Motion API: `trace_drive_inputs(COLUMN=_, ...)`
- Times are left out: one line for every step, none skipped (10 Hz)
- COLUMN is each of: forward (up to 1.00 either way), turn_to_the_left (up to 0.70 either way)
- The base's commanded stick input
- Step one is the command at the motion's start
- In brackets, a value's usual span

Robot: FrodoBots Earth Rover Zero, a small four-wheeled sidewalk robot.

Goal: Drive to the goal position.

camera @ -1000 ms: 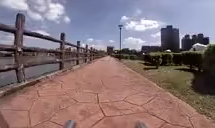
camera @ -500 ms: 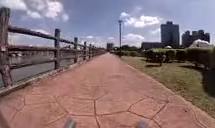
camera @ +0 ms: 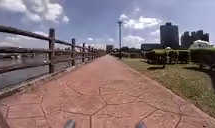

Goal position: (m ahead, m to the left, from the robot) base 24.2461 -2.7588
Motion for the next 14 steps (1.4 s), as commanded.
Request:
trace_drive_inputs(forward=0.70, turn_to_the_left=0.00)
trace_drive_inputs(forward=0.70, turn_to_the_left=0.00)
trace_drive_inputs(forward=0.70, turn_to_the_left=0.00)
trace_drive_inputs(forward=0.70, turn_to_the_left=0.00)
trace_drive_inputs(forward=0.70, turn_to_the_left=0.00)
trace_drive_inputs(forward=0.70, turn_to_the_left=0.00)
trace_drive_inputs(forward=0.70, turn_to_the_left=0.00)
trace_drive_inputs(forward=0.70, turn_to_the_left=0.00)
trace_drive_inputs(forward=0.70, turn_to_the_left=0.00)
trace_drive_inputs(forward=0.70, turn_to_the_left=0.00)
trace_drive_inputs(forward=0.70, turn_to_the_left=0.00)
trace_drive_inputs(forward=0.70, turn_to_the_left=0.00)
trace_drive_inputs(forward=0.70, turn_to_the_left=0.00)
trace_drive_inputs(forward=0.70, turn_to_the_left=0.00)
